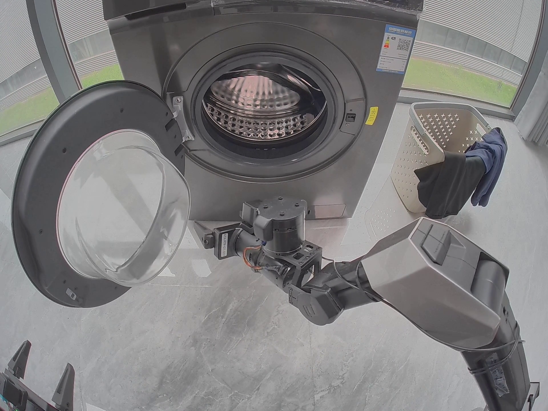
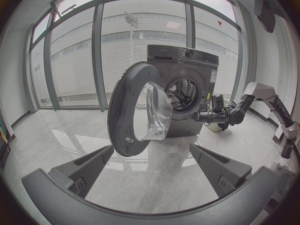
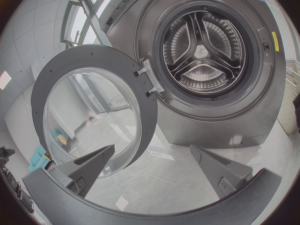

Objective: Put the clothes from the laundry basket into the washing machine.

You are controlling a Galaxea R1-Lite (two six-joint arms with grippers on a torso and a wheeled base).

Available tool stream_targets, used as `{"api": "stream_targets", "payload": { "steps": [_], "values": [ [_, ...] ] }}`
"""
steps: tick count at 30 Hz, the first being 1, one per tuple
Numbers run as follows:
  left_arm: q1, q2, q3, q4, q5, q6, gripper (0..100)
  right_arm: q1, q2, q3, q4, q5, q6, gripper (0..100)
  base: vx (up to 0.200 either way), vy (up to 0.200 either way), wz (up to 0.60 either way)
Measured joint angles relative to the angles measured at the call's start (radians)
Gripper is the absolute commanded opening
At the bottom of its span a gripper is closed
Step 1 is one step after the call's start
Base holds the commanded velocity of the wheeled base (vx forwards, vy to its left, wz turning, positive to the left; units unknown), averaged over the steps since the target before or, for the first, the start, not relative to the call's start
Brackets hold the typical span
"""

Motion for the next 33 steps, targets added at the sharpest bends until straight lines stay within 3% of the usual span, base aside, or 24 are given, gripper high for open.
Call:
{"api": "stream_targets", "payload": {
  "steps": [14, 19, 27, 33],
  "values": [
    [-0.001, 0.0, 0.0, 0.0, 0.0, 0.0, 100, 0.057, 0.16, -0.266, 0.023, -0.054, 0.003, 100, 0.0, 0.0, 0.0],
    [-0.001, 0.0, 0.0, 0.0, -0.001, 0.0, 100, 0.066, 0.202, -0.311, 0.023, -0.059, 0.011, 100, 0.0, 0.0, 0.0],
    [-0.001, 0.0, 0.0, 0.0, -0.001, 0.0, 100, 0.043, 0.168, -0.281, 0.01, -0.063, 0.018, 100, 0.0, 0.0, 0.0],
    [-0.001, 0.0, 0.0, 0.0, 0.0, 0.0, 100, -0.012, 0.046, -0.074, -0.018, -0.064, 0.013, 100, 0.0, 0.0, 0.0]
  ]
}}
